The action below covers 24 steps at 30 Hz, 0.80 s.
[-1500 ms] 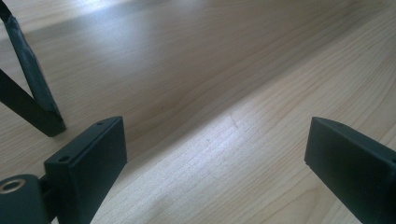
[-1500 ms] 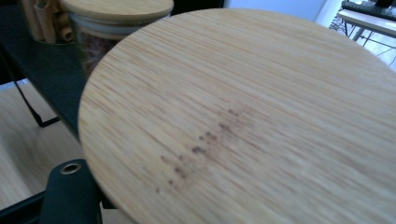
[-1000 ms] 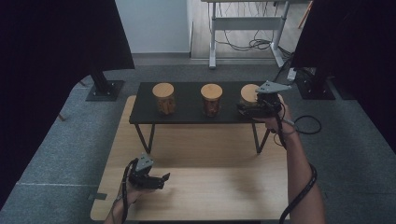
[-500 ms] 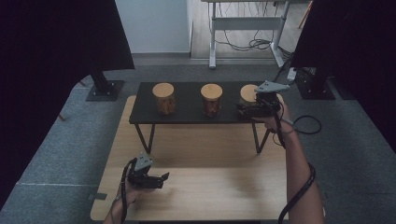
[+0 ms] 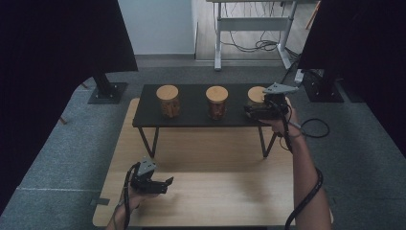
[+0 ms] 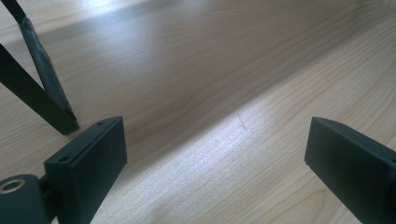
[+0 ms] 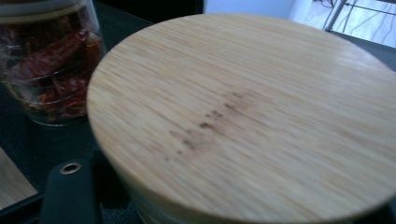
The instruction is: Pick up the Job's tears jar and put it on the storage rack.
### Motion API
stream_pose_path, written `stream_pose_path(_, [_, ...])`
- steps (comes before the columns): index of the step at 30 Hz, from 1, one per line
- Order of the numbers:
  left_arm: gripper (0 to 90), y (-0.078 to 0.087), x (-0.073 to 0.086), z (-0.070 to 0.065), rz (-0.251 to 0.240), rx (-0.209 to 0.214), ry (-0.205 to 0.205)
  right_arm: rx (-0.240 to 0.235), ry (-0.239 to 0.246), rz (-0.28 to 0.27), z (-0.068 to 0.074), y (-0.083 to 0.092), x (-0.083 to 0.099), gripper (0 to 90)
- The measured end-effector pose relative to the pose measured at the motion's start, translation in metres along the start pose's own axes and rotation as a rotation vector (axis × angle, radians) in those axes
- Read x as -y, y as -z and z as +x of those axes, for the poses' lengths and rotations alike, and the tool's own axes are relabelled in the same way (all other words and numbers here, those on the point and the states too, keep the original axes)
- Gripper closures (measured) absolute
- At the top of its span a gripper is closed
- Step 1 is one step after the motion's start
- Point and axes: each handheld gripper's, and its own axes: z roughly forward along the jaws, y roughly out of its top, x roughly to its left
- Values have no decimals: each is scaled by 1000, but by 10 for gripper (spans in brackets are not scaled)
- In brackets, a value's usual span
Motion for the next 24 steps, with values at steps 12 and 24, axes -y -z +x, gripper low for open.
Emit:
stream_pose_path(12, [52,1,0,-1,-1,-2,-4,12,-13,5,1,1,0,232])
stream_pose_path(24, [52,1,0,-1,-2,-2,-4,8,-13,4,1,1,0,232])
